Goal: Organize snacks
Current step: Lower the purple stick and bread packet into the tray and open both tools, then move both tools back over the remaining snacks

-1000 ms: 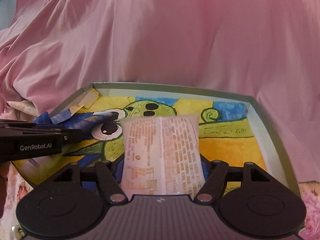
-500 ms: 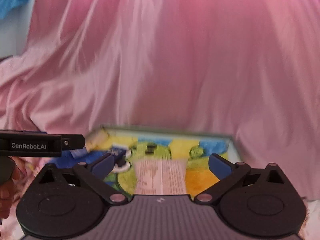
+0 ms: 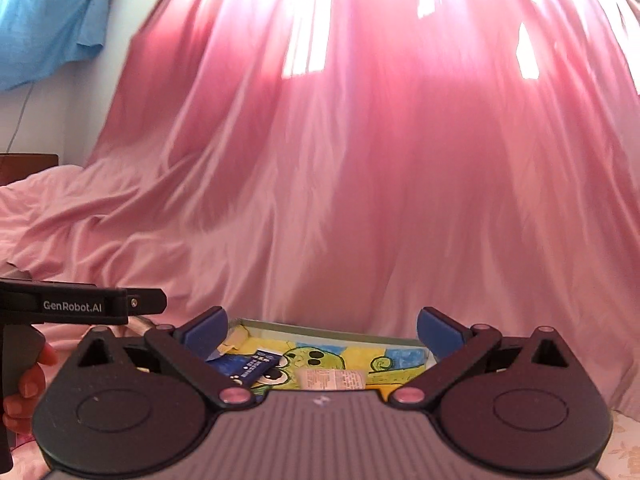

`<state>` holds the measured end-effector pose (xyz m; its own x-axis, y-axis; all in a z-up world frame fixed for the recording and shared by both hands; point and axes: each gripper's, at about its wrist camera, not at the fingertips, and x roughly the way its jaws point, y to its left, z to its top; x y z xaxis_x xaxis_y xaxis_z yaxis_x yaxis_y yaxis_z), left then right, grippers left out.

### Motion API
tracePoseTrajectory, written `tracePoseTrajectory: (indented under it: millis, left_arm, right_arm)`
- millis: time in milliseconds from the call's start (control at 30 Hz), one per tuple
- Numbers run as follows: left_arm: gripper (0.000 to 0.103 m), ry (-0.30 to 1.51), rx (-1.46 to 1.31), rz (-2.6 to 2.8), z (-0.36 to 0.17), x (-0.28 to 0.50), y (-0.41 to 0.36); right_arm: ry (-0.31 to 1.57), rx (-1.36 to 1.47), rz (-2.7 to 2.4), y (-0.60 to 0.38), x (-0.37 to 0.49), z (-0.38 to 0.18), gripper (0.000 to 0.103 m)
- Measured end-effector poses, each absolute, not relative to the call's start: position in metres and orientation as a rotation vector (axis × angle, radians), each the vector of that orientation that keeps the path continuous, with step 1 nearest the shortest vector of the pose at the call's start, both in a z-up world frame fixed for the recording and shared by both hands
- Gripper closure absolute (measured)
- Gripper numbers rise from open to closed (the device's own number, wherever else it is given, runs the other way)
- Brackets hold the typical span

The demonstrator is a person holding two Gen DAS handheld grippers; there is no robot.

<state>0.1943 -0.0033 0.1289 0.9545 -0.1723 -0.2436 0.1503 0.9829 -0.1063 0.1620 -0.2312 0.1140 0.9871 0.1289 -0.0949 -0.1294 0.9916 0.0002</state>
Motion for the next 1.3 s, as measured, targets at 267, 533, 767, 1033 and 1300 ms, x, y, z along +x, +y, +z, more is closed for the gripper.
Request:
tracePoseTrajectory:
  millis: [267, 533, 767, 1033, 1300]
  left_arm:
    - [0.001, 0.249, -0.074, -0.165, 0.109, 0.137, 0.006]
    - [0.001, 0.288, -0.056, -0.17, 0.076, 0.101, 0.015]
    - [0.001, 0.364, -0.044, -0.172, 0.038, 0.085, 0.02]
    - [0.001, 0.471, 0.008, -0.18, -0.002, 0.08, 0.021]
    - [0.001, 0.562, 0.049, -0.215, -0.024, 0.084, 0.013]
  right_arm:
    - [0.052, -0.037, 0.151, -0.228, 0.099, 0.097, 0.0]
    - [0.093, -0.073, 0.163, -0.221, 0.049, 0.058, 0.0]
    - [0.176, -0.09, 0.165, -0.215, 0.024, 0.02, 0.0]
    - [0.289, -0.062, 0.139, -0.216, 0.013, -0.016, 0.0]
    - [0.397, -0.058, 0.133, -0.213, 0.019, -0.041, 0.0]
